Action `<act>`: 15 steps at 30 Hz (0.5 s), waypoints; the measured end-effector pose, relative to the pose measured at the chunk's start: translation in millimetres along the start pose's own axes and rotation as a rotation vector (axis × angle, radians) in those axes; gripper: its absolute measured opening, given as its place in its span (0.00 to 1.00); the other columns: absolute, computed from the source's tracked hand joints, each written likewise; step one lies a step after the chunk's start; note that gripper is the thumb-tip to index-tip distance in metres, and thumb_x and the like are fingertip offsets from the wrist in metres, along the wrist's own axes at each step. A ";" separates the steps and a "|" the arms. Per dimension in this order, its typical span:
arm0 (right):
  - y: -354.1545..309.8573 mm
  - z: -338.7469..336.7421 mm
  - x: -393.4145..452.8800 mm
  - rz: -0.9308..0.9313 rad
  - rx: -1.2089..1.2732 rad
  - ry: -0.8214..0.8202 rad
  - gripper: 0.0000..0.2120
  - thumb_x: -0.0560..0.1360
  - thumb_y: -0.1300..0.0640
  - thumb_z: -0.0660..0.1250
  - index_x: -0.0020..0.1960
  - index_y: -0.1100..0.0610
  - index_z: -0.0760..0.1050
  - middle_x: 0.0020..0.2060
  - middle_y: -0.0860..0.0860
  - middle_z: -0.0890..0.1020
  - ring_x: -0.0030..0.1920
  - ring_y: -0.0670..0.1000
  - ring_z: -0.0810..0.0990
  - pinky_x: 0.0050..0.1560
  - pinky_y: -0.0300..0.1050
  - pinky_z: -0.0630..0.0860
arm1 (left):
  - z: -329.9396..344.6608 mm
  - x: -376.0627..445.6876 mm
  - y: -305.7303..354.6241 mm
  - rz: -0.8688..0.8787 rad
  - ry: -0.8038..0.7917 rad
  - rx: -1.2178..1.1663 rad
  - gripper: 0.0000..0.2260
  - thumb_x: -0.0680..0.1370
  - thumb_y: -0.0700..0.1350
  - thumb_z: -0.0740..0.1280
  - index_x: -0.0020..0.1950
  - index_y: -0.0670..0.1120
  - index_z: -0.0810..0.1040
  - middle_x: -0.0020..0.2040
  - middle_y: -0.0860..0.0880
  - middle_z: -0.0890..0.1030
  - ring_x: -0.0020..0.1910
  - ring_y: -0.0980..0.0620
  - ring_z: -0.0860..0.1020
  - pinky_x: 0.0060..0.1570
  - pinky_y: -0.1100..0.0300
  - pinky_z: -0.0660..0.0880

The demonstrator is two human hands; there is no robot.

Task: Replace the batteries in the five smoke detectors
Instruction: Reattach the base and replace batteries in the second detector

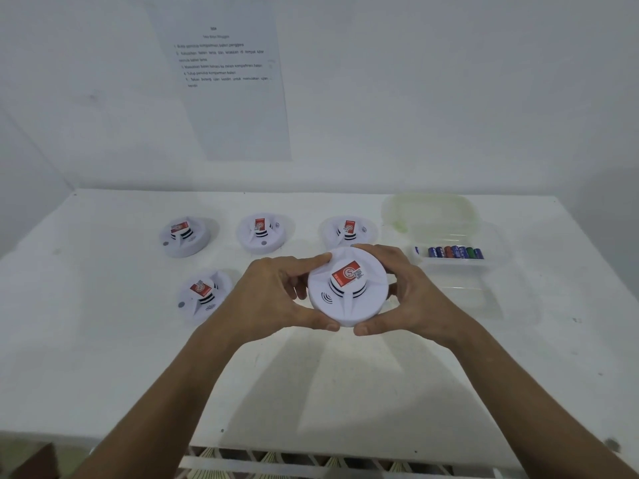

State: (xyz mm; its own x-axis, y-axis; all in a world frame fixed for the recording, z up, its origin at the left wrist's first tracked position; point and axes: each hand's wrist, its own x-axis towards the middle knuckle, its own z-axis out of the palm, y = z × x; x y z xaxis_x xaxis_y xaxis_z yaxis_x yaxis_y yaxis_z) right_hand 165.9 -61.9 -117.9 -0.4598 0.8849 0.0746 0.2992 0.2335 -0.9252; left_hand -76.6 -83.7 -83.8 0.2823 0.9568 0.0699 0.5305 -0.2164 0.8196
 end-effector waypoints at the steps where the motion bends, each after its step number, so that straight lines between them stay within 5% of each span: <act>1: -0.6 4.3 1.4 0.001 0.004 0.004 0.49 0.54 0.52 0.85 0.71 0.40 0.69 0.69 0.43 0.71 0.66 0.50 0.74 0.58 0.64 0.78 | -3.5 -1.3 -3.1 0.005 -0.003 0.003 0.38 0.57 0.51 0.84 0.66 0.59 0.77 0.41 0.52 0.82 0.36 0.56 0.73 0.43 0.61 0.76; 7: -5.4 27.6 8.5 0.003 0.014 0.026 0.49 0.54 0.51 0.85 0.71 0.38 0.69 0.68 0.40 0.71 0.66 0.48 0.74 0.57 0.63 0.78 | -21.9 -6.4 -17.5 0.014 -0.016 0.009 0.39 0.55 0.57 0.82 0.66 0.57 0.78 0.40 0.55 0.81 0.35 0.59 0.71 0.41 0.64 0.75; 15: -14.1 45.2 12.6 0.009 0.009 0.033 0.47 0.54 0.47 0.84 0.70 0.36 0.69 0.67 0.40 0.71 0.66 0.48 0.74 0.58 0.64 0.78 | -36.0 -11.3 -28.4 0.032 -0.029 -0.024 0.37 0.56 0.51 0.84 0.64 0.57 0.79 0.40 0.54 0.82 0.34 0.61 0.71 0.38 0.68 0.74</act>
State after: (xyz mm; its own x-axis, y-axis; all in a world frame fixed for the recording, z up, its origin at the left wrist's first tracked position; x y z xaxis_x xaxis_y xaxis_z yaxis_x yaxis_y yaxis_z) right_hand 118.1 -72.3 -120.7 -0.4295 0.8996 0.0787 0.2955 0.2224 -0.9291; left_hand -123.7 -81.4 -87.4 0.3220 0.9433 0.0807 0.5014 -0.2422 0.8307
